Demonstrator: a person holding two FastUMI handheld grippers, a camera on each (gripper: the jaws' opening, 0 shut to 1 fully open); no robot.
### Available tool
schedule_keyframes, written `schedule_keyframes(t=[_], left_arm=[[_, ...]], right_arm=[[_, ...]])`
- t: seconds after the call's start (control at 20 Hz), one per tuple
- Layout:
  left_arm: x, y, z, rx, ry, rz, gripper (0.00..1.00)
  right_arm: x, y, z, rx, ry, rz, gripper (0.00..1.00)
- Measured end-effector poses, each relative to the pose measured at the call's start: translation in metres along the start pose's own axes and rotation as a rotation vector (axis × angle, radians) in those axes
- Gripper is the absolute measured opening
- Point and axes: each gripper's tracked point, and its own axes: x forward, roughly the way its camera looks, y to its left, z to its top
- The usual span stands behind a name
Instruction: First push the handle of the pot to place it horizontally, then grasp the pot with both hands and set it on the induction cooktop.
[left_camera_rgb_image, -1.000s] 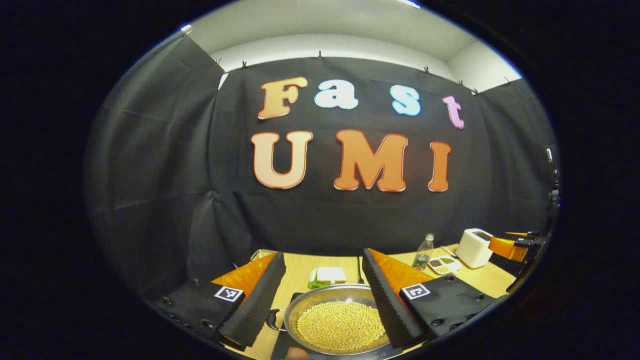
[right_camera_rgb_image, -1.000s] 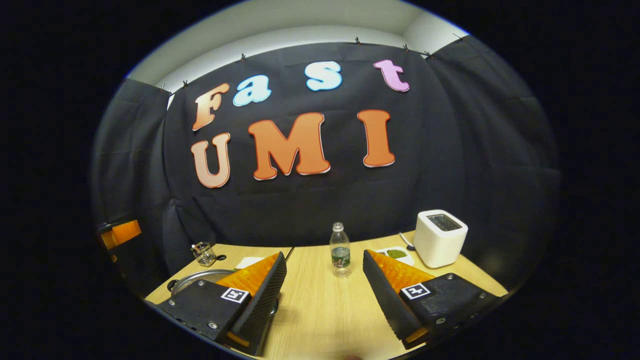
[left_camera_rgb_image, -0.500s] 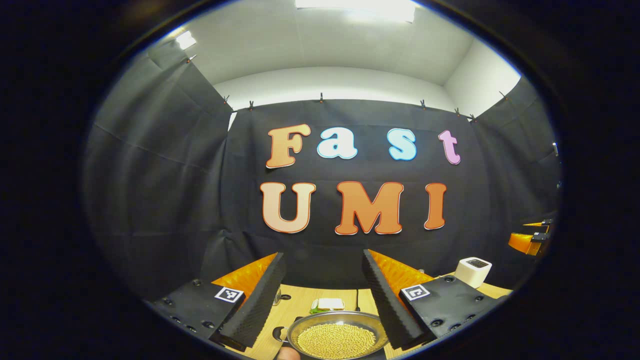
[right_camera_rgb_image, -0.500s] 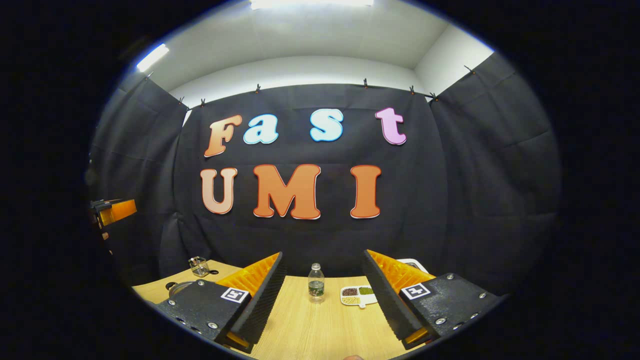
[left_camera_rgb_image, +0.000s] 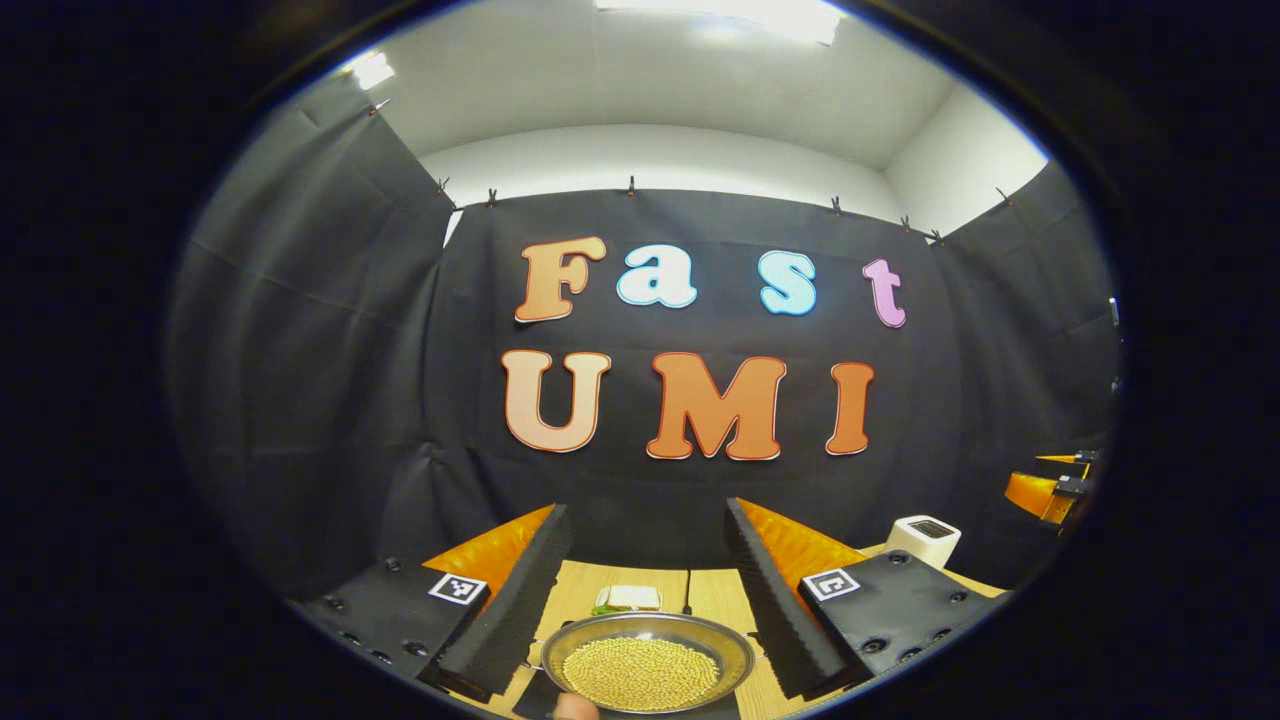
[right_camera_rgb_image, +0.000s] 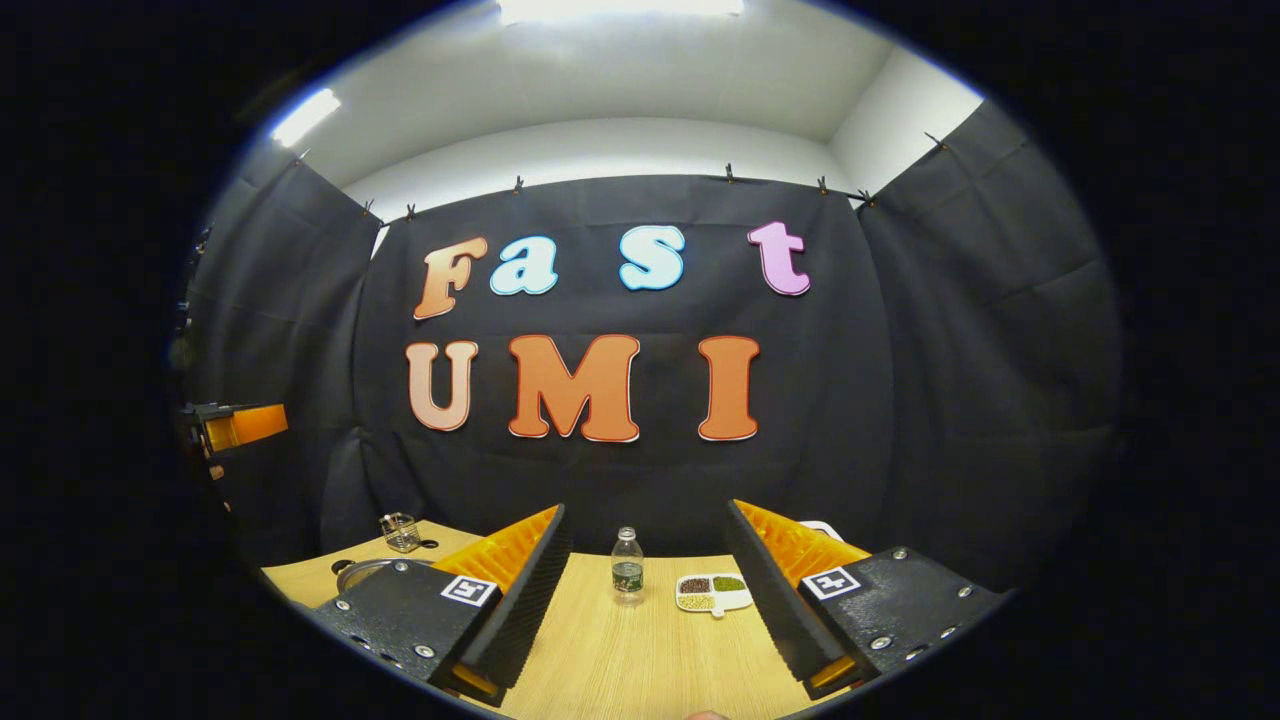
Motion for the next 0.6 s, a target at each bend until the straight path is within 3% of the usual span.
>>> schedule_keyframes(t=[0.6], left_arm=[[0.002,-0.005,-0.002,0.007,0.007,-0.016,0.99]], right_arm=[[0.004,-0.016,-0.009,0.046,0.01,-0.024,0.95]])
